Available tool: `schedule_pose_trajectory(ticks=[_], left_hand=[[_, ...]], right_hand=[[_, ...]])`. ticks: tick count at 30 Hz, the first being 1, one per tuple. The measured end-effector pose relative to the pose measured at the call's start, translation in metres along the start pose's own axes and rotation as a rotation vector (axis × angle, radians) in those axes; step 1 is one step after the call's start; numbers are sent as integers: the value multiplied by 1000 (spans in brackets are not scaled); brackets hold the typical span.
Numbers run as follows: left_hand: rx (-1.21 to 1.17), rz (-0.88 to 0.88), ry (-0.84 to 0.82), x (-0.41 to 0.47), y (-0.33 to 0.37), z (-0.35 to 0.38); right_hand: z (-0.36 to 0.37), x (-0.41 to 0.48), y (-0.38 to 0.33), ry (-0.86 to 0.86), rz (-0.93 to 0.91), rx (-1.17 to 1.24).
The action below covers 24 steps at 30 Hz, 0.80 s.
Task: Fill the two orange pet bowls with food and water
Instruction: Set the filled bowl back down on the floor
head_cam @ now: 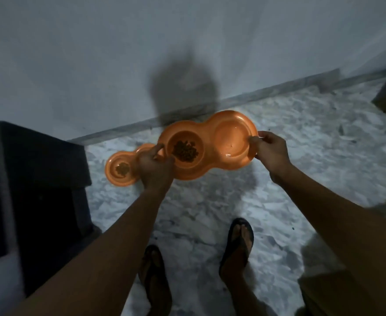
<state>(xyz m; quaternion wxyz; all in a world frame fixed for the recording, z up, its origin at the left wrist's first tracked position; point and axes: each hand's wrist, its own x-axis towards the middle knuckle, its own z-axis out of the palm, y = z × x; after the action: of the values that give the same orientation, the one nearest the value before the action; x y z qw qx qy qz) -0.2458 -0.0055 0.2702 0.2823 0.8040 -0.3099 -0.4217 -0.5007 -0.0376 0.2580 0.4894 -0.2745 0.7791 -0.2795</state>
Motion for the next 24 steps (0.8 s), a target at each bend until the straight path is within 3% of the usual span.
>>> schedule_pose_trajectory(ticks=[4,10,20,24], left_hand=[[-26,-91,15,54,-68,68],[7,-57,47,123,-149,138],[15,-63,105,181,-198,185],[68,10,105,187,-201,191]], right_hand=[[34,88,74,-27,10,-47],[77,186,150,-53,0,-84],[118,251,197,-66,-29,-89],[123,260,196,-42,-22,-84]])
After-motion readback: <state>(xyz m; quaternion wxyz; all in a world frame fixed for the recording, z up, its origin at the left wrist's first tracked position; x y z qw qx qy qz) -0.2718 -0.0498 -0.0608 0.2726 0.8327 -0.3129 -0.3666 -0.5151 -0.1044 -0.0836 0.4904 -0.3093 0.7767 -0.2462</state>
